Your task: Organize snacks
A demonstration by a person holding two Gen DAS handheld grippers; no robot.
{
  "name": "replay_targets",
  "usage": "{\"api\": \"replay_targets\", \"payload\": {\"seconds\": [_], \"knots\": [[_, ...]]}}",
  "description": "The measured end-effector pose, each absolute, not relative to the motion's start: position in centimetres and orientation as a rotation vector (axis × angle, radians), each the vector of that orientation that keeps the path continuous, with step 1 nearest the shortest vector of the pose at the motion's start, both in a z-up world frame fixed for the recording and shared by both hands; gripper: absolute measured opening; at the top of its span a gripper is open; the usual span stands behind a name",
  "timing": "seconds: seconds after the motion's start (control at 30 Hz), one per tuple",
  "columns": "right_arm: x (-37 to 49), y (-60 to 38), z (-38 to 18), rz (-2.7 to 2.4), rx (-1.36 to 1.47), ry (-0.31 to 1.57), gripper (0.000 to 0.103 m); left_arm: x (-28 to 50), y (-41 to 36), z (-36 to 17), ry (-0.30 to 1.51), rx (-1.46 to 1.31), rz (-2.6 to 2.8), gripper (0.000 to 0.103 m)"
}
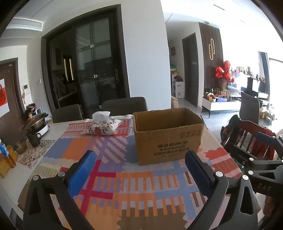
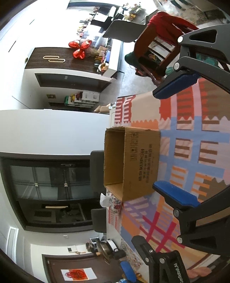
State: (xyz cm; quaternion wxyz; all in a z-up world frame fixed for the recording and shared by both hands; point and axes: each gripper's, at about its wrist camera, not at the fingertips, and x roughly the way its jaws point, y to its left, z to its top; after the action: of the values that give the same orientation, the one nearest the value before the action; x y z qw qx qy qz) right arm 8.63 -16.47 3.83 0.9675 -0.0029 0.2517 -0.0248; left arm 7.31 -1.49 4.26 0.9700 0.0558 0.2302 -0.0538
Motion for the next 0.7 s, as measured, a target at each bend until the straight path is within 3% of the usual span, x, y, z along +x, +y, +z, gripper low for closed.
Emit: {"api": "replay_targets", "payload": {"seconds": [0.7], "knots": [[3.7,-17.2,4.5,-0.064,0.031,0.417,0.095,2.7,-1.7,4.9,0.385,0.129,-0.117,0.103]]}}
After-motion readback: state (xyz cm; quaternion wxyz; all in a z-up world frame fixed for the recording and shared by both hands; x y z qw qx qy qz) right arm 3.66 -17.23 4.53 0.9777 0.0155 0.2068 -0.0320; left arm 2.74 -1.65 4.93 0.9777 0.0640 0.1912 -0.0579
